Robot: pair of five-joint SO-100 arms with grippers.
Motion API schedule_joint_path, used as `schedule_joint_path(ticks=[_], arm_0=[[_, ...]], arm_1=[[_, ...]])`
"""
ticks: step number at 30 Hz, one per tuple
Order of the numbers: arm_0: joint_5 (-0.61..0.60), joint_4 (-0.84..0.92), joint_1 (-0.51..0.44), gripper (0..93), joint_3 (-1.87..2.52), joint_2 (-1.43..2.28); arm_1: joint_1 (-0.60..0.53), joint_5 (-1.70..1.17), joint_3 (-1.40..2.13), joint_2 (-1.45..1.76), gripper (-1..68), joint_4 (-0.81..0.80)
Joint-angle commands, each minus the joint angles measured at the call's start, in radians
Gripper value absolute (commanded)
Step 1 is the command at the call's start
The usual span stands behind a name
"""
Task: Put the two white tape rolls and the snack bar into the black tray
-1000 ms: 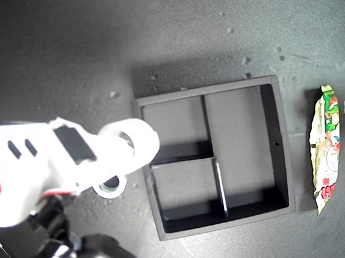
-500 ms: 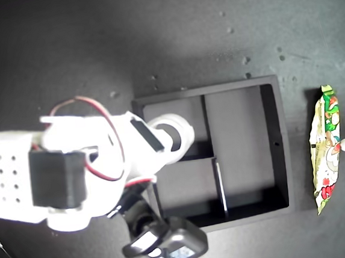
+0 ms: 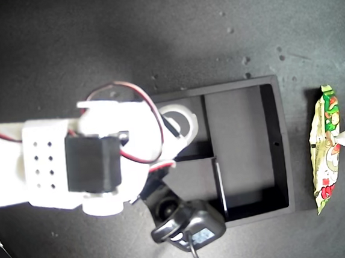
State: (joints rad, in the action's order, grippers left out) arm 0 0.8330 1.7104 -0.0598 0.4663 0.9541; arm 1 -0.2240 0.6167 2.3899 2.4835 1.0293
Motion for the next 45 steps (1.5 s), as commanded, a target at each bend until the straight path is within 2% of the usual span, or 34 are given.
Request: schedule_joint_path(ticks=[1, 12, 23, 26, 32, 36, 38, 40, 41, 45], arm_0=[[0.017, 0.124, -0.015, 15.8, -0.305, -0.094], [0.069, 0.124, -0.011, 15.4, -0.155, 0.014], [0.160, 0.121, -0.009, 13.7, 0.373, 0.614], [0.230, 0.097, -0.044, 14.2, 0.511, 0.730], [0.377, 0.020, -0.202, 16.7, 0.704, 0.819], [0.431, -0.176, -0.268, 17.6, 0.936, 0.917], [0.442, -0.314, -0.284, 17.7, 1.100, 0.988], [0.449, -0.472, -0.293, 17.8, 1.272, 1.060], [0.456, -0.537, -0.298, 17.8, 1.344, 1.088], [0.471, -0.686, -0.322, 17.8, 1.488, 1.123]], arm_1=[[-0.018, 0.018, -0.018, -0.002, 17.5, 0.038], [-0.014, 0.006, -0.011, -0.064, 21.8, 0.043], [-0.023, -0.092, -0.272, -0.472, 24.5, 0.141], [-0.031, -0.094, -0.319, -0.601, 24.4, 0.137], [-0.063, -0.043, -0.276, -0.703, 25.4, 0.058], [-0.072, -0.025, -0.258, -0.703, 18.5, 0.014], [-0.067, -0.018, -0.245, -0.703, 11.7, -0.017], [-0.054, -0.012, -0.239, -0.703, 2.1, -0.035], [-0.046, -0.011, -0.239, -0.703, 0.0, -0.037], [-0.020, -0.015, -0.253, -0.703, -0.1, -0.032]])
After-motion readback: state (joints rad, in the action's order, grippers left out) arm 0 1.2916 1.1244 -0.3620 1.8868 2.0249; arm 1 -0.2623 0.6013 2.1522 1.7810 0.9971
